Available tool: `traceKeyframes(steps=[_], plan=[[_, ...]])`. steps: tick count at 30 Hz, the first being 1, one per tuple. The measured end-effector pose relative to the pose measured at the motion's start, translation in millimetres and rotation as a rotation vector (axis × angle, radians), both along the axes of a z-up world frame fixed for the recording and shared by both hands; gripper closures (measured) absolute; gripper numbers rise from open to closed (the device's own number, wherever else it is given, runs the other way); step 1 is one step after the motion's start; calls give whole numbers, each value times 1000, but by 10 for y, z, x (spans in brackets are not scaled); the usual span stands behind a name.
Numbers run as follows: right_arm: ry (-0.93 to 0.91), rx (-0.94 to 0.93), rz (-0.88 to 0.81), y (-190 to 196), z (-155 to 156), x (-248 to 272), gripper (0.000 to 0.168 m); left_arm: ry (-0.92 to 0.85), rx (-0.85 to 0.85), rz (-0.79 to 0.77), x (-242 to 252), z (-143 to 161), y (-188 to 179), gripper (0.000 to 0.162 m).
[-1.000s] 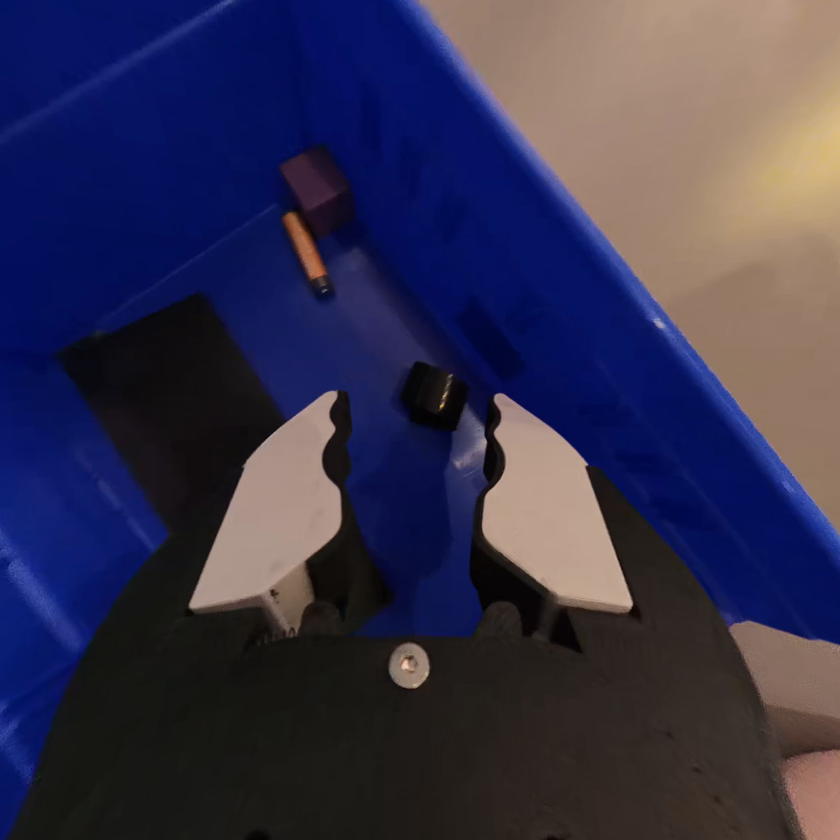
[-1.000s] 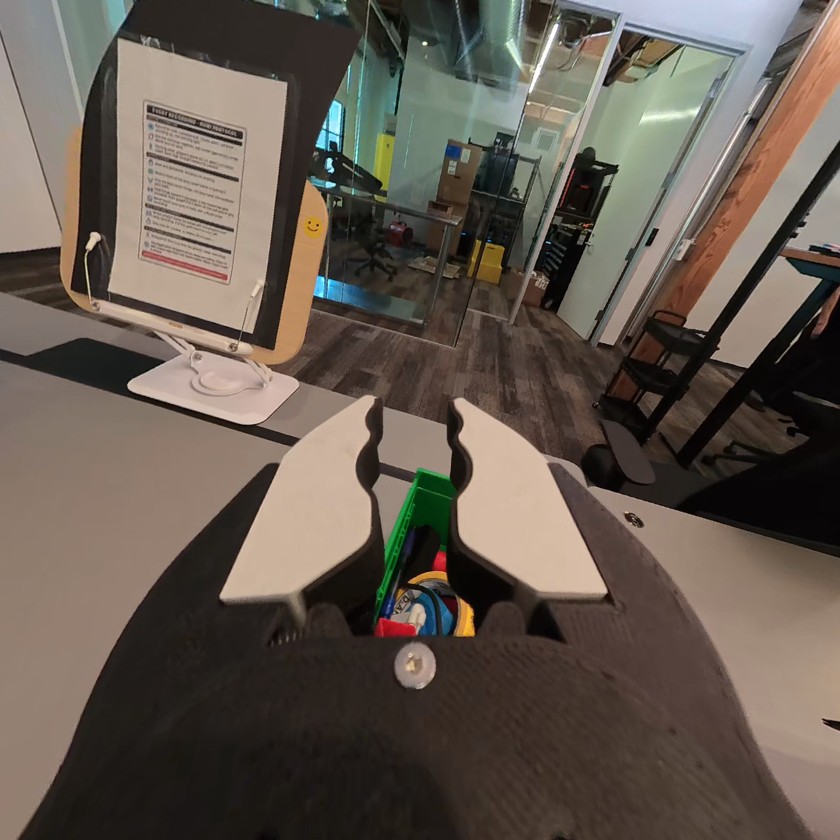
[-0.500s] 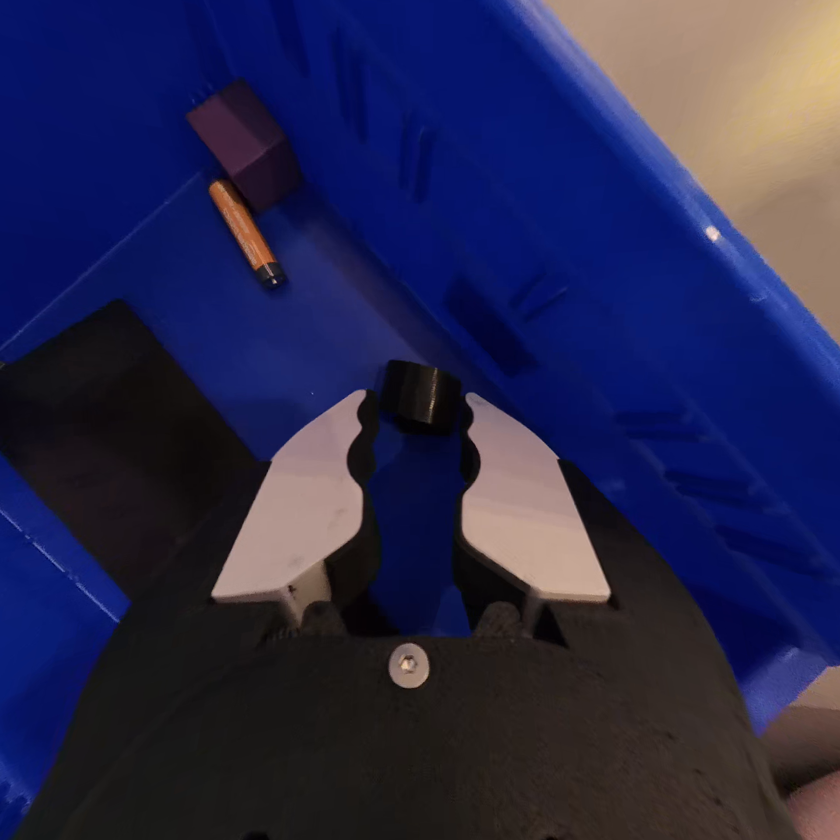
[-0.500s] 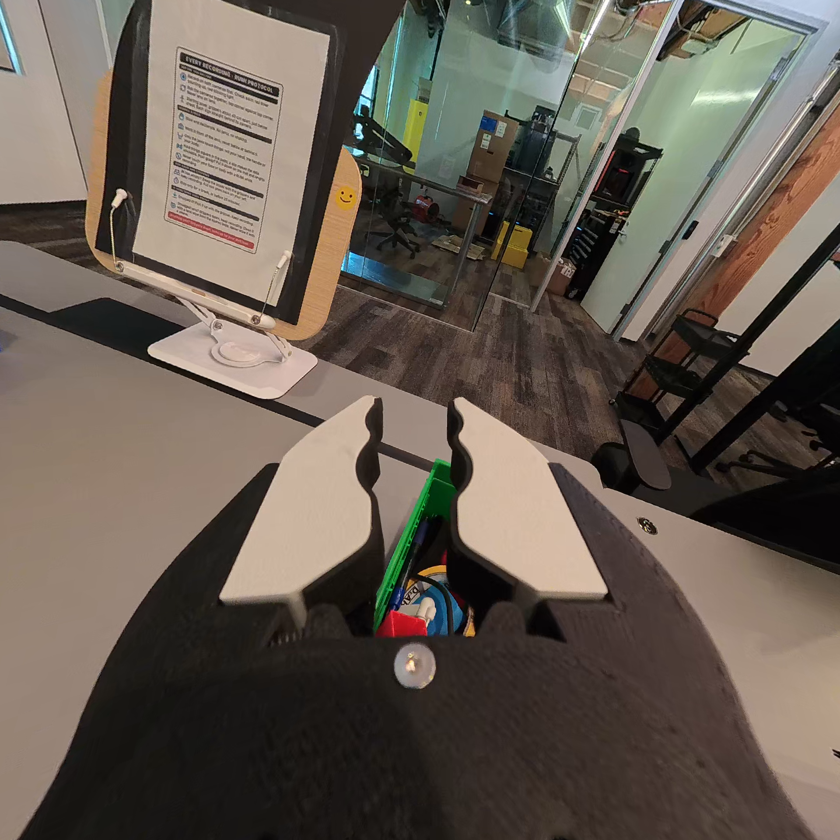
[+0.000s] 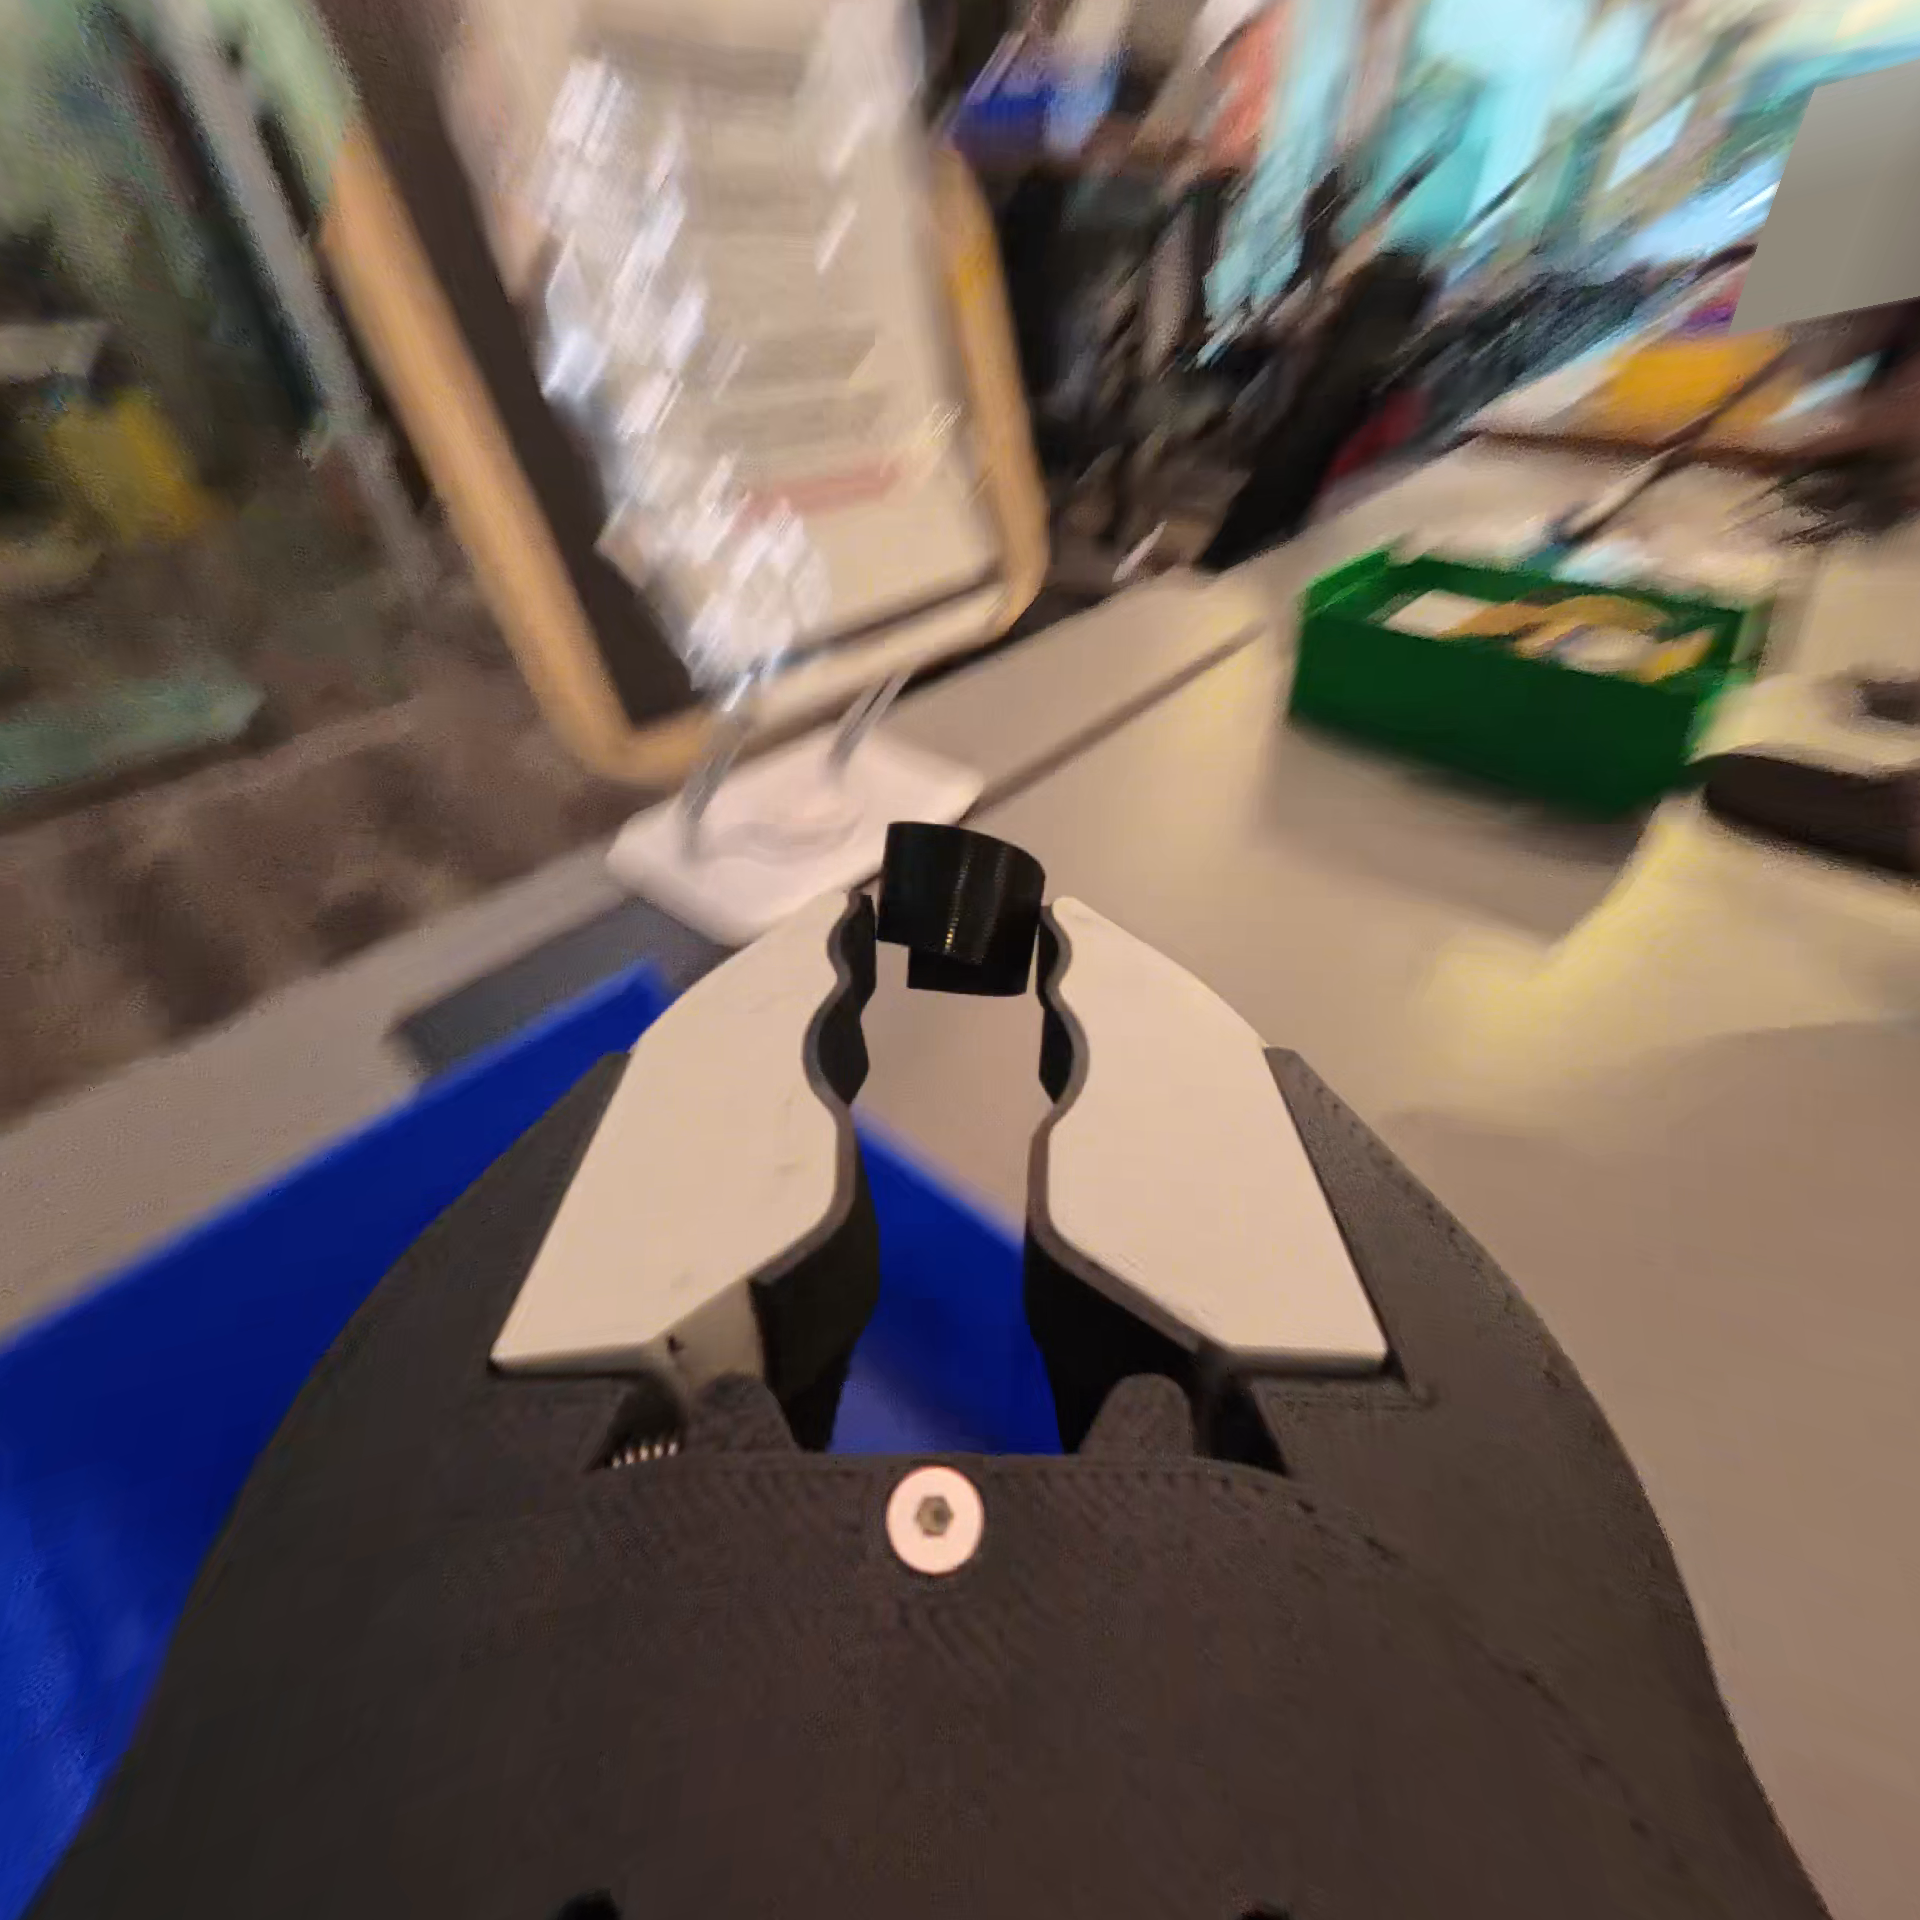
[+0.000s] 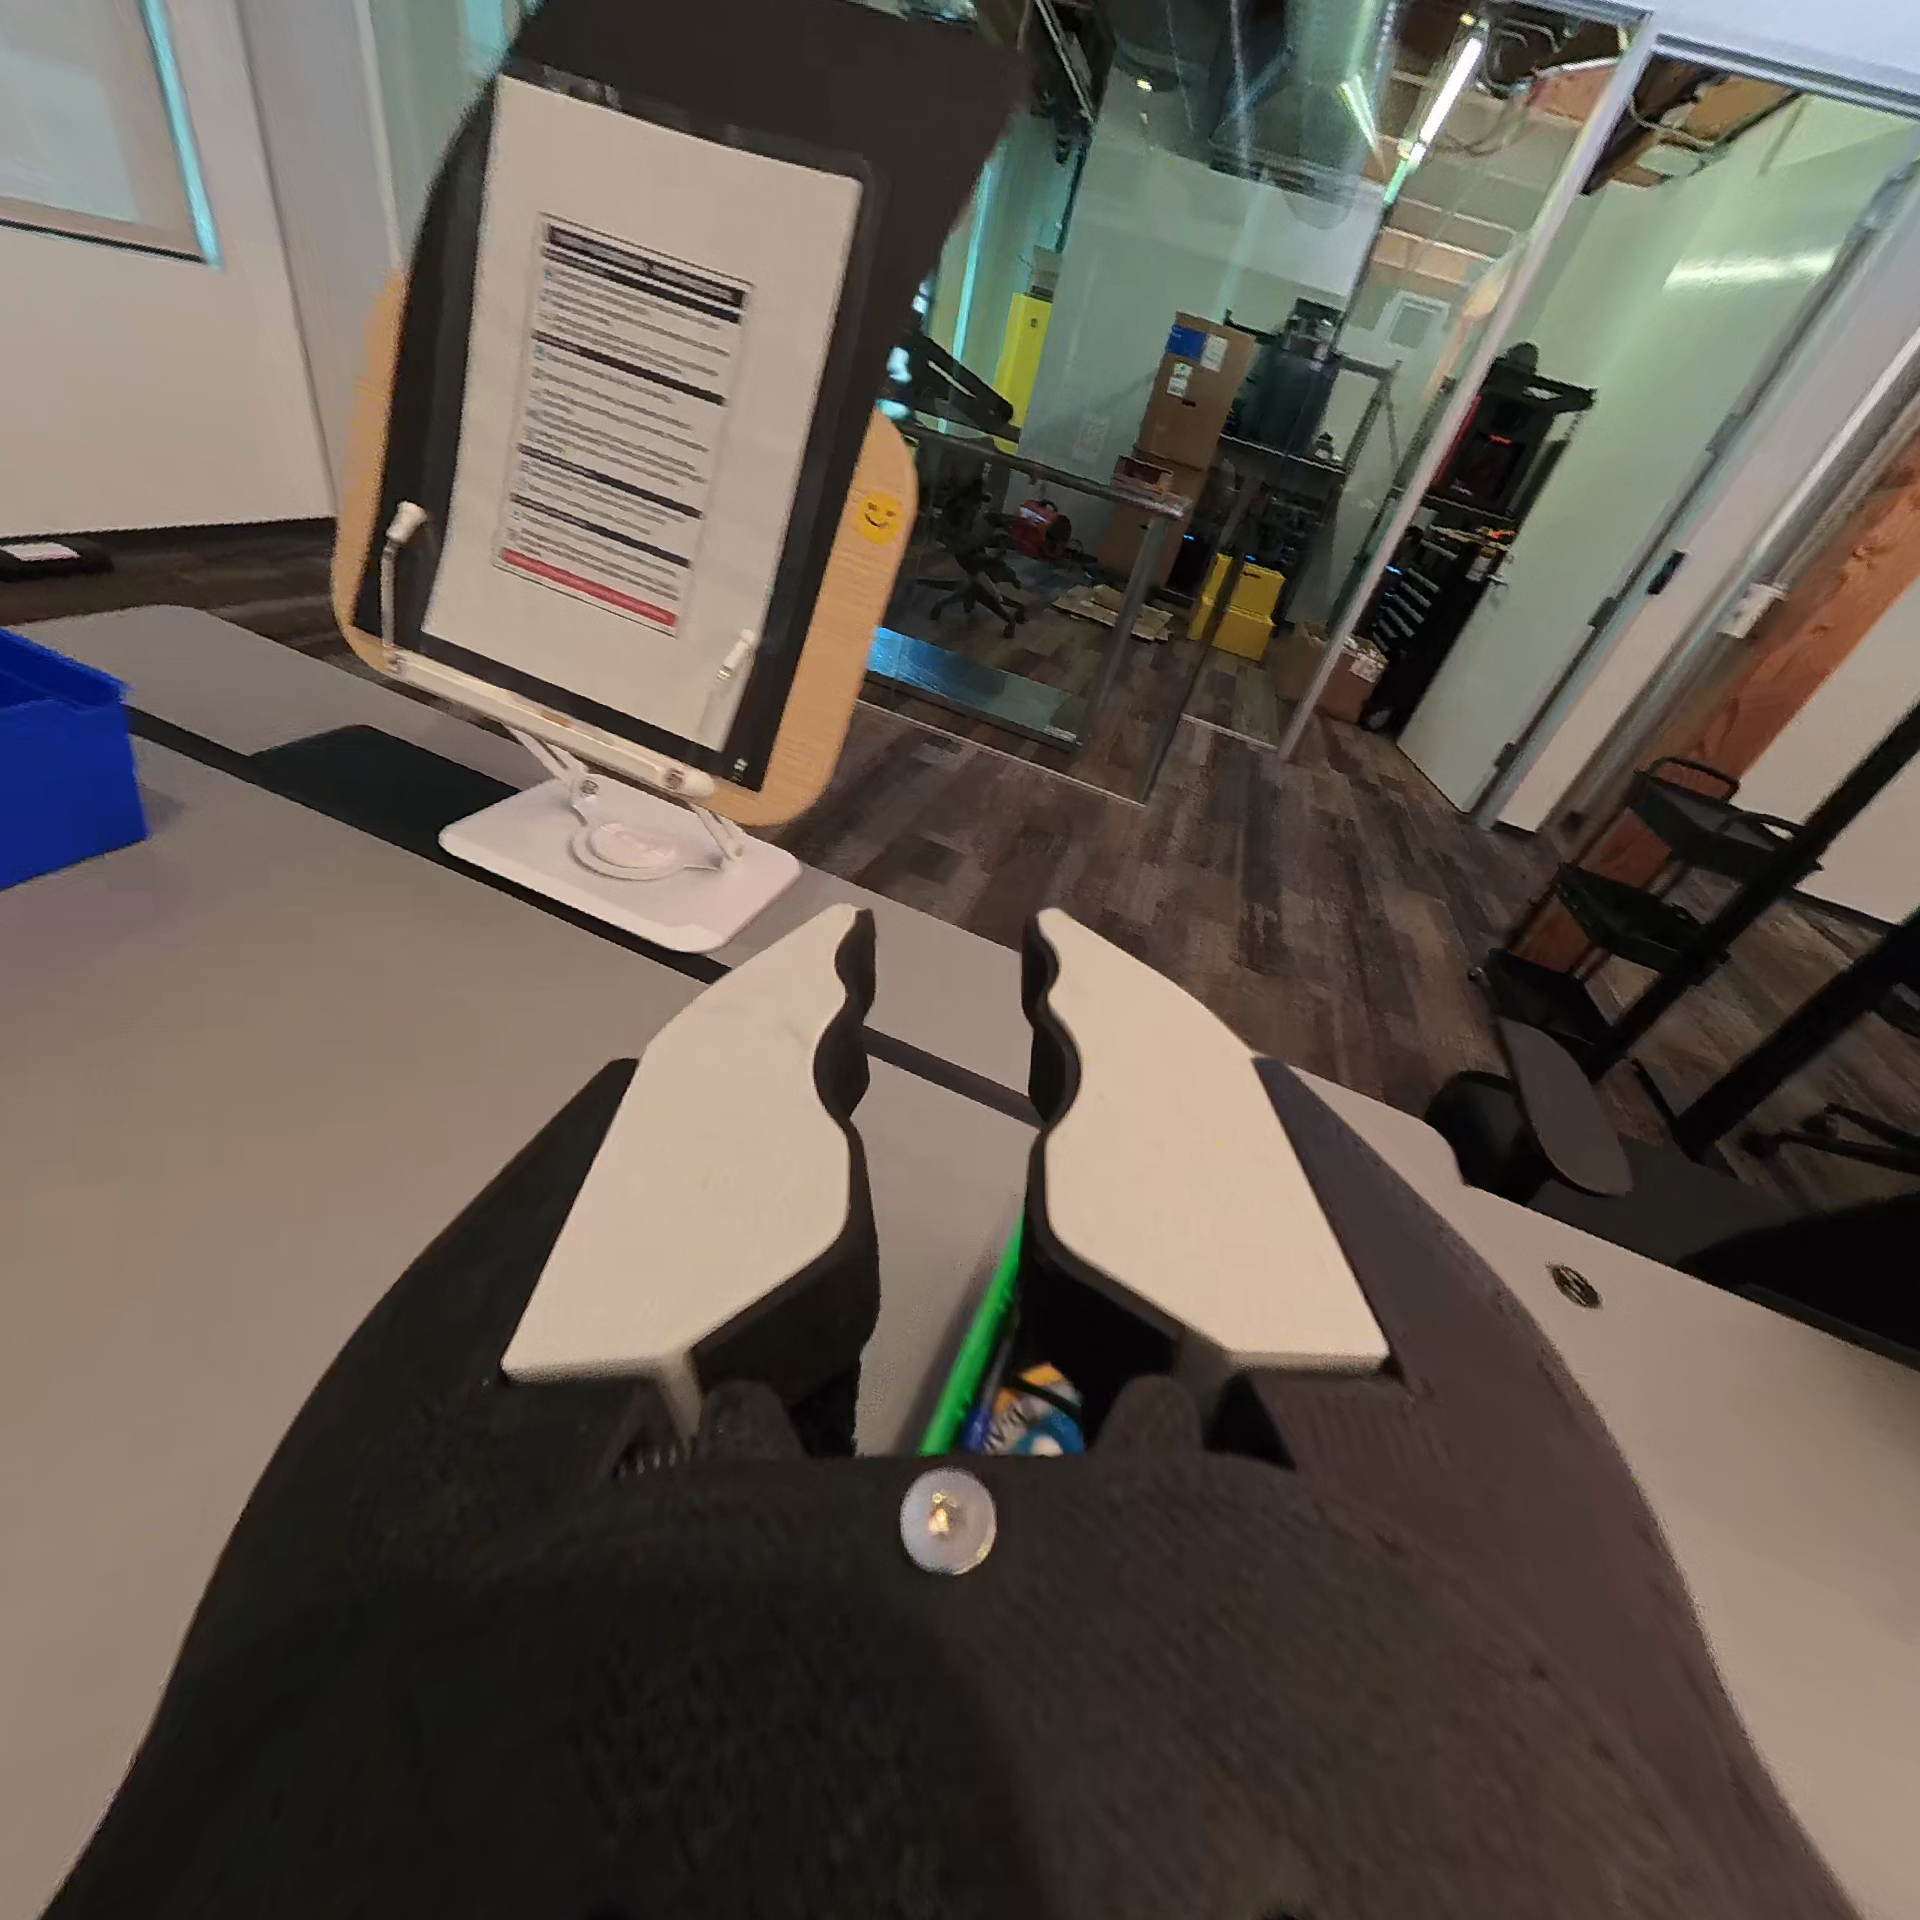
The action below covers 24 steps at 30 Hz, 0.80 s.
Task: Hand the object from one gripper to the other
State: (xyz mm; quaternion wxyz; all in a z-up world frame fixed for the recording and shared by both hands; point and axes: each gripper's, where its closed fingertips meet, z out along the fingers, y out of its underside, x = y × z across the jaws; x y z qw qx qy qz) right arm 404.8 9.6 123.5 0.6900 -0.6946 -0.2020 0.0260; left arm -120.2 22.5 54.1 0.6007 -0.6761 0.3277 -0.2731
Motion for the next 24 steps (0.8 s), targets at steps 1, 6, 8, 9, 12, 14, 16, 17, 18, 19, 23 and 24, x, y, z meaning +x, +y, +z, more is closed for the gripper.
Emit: traceKeyframes(steps=[1,6,8,9,12,14,16,17,18,19,23,24], plan=[[5,9,39,1,23,-117,141,-63,83,-98,135,215,-180,134],[-154,147,362,-182,118,-1163,135,-155,243,-424,654,647,-781,134],[-309,238,476,-330,53,-1685,131,-179,233,-502,840,720,-872,134],[-377,302,511,-409,27,-1934,129,-208,219,-549,937,772,-919,134],[-523,541,532,-683,13,-2574,129,-318,107,-683,1237,918,-1012,134],[-582,707,474,-860,52,-2841,129,-406,-35,-742,1434,982,-993,133],[-623,819,419,-996,62,-3012,129,-510,-181,-807,1608,1027,-972,133],[-638,845,398,-1028,54,-3072,129,-551,-259,-839,1691,1024,-957,134],[-650,856,383,-1039,39,-3115,128,-577,-320,-866,1775,1012,-947,133],[-650,861,362,-1033,40,-3131,127,-583,-360,-879,1865,977,-938,133],[-595,830,336,-954,73,-3073,127,-517,-434,-868,2200,773,-915,132],[-588,813,335,-925,76,-3052,127,-523,-450,-880,2249,763,-930,132]])
